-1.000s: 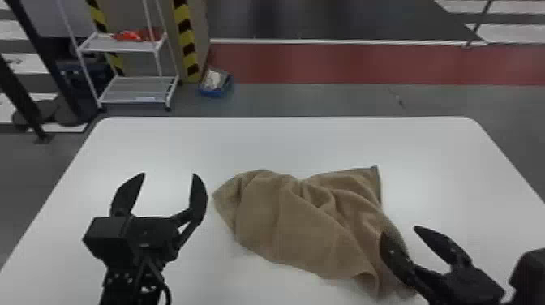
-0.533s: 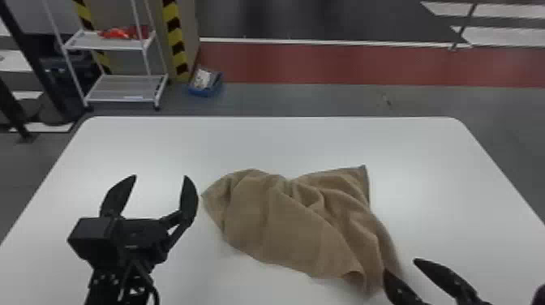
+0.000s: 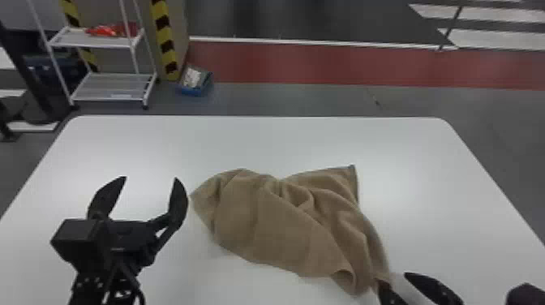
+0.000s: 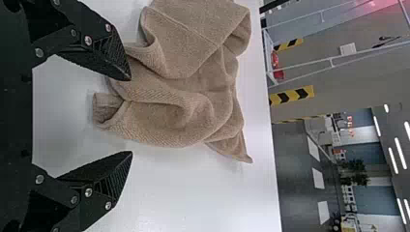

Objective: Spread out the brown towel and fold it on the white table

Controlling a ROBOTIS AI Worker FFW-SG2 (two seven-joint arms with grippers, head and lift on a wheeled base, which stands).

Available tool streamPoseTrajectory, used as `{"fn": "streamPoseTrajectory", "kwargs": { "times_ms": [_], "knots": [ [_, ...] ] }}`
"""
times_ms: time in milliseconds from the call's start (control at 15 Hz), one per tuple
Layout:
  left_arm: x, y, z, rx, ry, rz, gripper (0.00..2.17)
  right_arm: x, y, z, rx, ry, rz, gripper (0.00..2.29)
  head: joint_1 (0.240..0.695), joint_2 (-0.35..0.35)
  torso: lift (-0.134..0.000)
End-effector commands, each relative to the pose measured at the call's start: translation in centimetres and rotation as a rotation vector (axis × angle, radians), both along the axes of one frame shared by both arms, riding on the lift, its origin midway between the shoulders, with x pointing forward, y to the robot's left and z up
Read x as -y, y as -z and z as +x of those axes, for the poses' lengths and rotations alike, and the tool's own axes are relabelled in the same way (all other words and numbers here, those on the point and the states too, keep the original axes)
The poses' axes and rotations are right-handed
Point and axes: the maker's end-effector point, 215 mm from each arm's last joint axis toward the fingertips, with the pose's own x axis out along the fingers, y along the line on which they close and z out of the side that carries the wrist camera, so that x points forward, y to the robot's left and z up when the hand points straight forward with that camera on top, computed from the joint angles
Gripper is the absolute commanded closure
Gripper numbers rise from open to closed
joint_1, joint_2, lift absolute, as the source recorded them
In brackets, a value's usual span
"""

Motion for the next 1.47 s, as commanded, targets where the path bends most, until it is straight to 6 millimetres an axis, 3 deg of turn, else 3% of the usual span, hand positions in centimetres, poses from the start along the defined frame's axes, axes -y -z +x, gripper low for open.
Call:
{"fn": "streamPoseTrajectory", "kwargs": {
  "times_ms": [0, 333, 600, 800, 933, 1067, 1133, 1267, 1400],
  "knots": [
    [-0.1, 0.1, 0.0, -0.002, 0.0, 0.003, 0.07, 0.3, 1.2, -0.2, -0.032, 0.001, 0.0, 0.4, 0.695, -0.074, -0.124],
    [0.1, -0.3, 0.0, 0.006, 0.008, 0.002, 0.07, -0.3, 1.7, 0.3, -0.041, -0.01, 0.005, 0.55, 0.695, -0.078, -0.124],
    [0.1, -0.1, 0.0, 0.003, 0.008, 0.003, 0.07, -0.4, 2.2, 0.5, -0.066, -0.008, 0.005, 1.43, 0.695, -0.072, -0.124],
    [0.0, 0.0, 0.0, 0.002, 0.008, 0.004, 0.07, -0.1, 2.0, 0.7, -0.067, -0.007, 0.0, 1.6, 0.695, -0.071, -0.124],
    [0.0, 0.0, 0.1, 0.002, 0.006, 0.004, 0.07, 0.4, 0.6, 1.3, -0.034, -0.002, -0.002, 1.6, 0.695, -0.072, -0.124],
    [0.3, 0.6, 0.2, -0.01, 0.019, 0.005, 0.08, 1.9, -2.6, 2.7, 0.05, 0.03, 0.006, 1.6, 0.695, -0.075, -0.124],
    [0.6, 1.7, 0.5, -0.045, 0.037, 0.011, 0.08, 3.7, -4.3, 3.7, 0.095, 0.075, 0.024, 1.6, 0.695, -0.08, -0.124],
    [0.8, 2.5, 0.5, -0.071, 0.041, 0.011, 0.08, 7.8, -5.5, 5.7, 0.131, 0.174, 0.021, 1.6, 0.695, -0.12, -0.124],
    [0.8, 2.5, 0.6, -0.071, 0.042, 0.011, 0.08, 10.0, -5.6, 6.7, 0.154, 0.214, 0.011, 1.6, 0.695, -0.159, -0.124]
  ]
}}
